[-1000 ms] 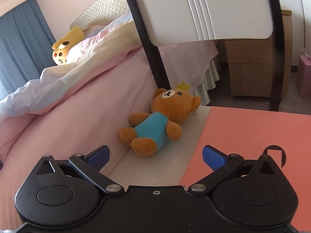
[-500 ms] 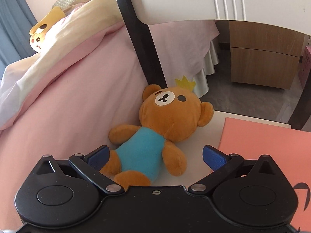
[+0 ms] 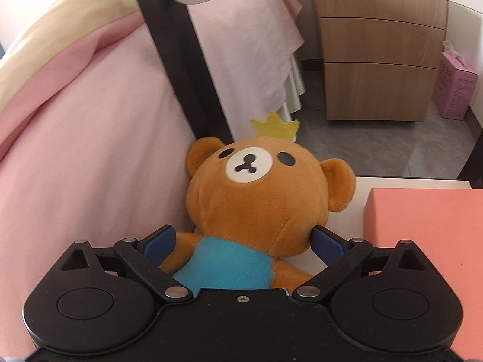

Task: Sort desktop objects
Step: 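Lift the teddy bear with the right gripper and carry it over the shoebox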

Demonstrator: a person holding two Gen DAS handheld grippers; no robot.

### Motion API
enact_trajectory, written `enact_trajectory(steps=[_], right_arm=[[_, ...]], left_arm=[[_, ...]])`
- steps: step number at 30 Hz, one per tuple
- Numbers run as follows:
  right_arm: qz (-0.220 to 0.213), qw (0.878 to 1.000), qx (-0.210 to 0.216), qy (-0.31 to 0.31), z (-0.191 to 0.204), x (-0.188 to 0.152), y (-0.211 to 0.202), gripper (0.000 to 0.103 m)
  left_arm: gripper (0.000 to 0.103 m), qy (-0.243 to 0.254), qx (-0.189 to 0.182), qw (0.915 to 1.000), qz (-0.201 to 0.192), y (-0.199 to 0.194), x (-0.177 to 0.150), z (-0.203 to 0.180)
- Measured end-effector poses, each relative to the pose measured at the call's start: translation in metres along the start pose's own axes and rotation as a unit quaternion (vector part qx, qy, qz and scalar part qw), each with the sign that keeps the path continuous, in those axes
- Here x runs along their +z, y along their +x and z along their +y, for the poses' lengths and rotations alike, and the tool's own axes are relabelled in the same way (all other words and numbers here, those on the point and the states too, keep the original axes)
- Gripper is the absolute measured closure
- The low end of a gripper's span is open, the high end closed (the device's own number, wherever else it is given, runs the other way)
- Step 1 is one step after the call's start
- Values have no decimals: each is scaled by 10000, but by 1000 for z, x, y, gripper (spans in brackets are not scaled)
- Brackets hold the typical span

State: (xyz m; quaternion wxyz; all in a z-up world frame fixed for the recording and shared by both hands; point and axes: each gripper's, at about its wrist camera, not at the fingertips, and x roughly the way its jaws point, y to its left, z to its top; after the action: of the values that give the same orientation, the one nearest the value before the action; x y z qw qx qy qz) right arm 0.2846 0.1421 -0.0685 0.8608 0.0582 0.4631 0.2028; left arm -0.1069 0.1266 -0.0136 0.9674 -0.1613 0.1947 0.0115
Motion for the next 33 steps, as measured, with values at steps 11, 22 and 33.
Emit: enact_trajectory(steps=[11, 22, 33], right_arm=[[238, 9995, -2, -231, -4, 4, 35, 24], [115, 9980, 421, -451, -9, 7, 7, 41], [-89, 9956, 692, -625, -24, 2, -73, 40]], left_arm=[[0, 20, -27, 10000, 34, 0, 1, -1], [0, 189, 112, 9998, 22, 1, 0, -4], [0, 290, 41, 9996, 7, 0, -3, -10]])
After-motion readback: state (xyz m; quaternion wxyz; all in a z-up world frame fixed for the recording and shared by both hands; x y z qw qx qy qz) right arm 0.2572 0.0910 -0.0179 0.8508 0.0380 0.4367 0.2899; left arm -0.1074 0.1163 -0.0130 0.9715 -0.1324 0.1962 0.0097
